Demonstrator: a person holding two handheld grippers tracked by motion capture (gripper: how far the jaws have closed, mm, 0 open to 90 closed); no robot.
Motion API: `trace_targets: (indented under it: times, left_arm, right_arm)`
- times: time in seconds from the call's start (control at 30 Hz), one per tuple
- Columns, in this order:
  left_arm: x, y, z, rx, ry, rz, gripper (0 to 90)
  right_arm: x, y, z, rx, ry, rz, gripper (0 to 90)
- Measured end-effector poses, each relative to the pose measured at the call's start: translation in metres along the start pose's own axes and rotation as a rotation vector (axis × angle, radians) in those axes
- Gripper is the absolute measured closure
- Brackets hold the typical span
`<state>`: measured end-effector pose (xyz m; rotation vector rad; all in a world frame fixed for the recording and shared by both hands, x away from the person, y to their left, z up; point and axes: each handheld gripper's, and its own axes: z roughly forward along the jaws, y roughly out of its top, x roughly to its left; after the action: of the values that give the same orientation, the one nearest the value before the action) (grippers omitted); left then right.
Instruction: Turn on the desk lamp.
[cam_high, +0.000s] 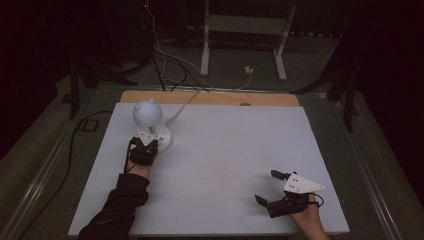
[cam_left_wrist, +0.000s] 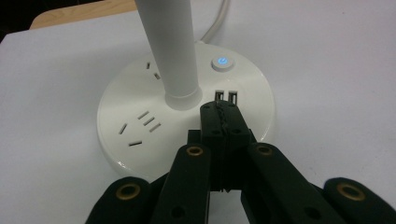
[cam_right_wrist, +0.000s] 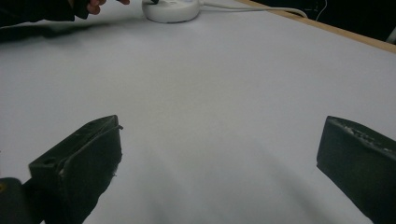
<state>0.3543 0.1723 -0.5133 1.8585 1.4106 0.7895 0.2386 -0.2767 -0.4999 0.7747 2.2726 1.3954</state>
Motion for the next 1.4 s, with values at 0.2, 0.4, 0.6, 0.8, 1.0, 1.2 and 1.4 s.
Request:
trace_targets:
  times: [0.2, 0.4, 0.6, 0.8, 1.0, 1.2, 1.4]
  left_arm:
    - [-0.0014, -0.0004, 0.0004, -0.009, 0.003, 0.019, 90.0]
    - [0.0022, 0.0005, -0.002, -0.033, -0.009, -0.025, 90.0]
    - [0.0037, -0.0002, -0.0005, -0.049, -0.002, -0.021, 90.0]
    - [0.0043, -0.0011, 0.0012, -0.04, -0.007, -0.013, 90.0]
    - [0.003, -0.0015, 0.0025, -0.031, -0.007, -0.004, 90.0]
    - [0.0001, -0.0021, 0.0029, -0.031, 0.007, 0.007, 90.0]
    - [0.0006, -0.0034, 0.0031, -0.04, 0.005, 0.02, 90.0]
  right_arm:
    - [0.0003, 0.0001, 0.0001, 0.0, 0.001, 0.0, 0.0]
    - [-0.0002, 0.0003, -0.0011, -0.006, -0.002, 0.001, 0.0]
    - [0.0002, 0.0, 0.0, 0.0, 0.0, -0.001, 0.0]
    - [-0.0002, -0.0001, 0.0, 0.001, 0.0, 0.0, 0.0]
    - [0.0001, 0.0, -0.0001, 0.001, 0.001, -0.003, 0.0]
    - [0.0003, -0.0001, 0.0004, 0.003, 0.002, -0.003, 0.0]
    - [0.0008, 0.0, 0.0006, 0.004, 0.004, -0.003, 0.0]
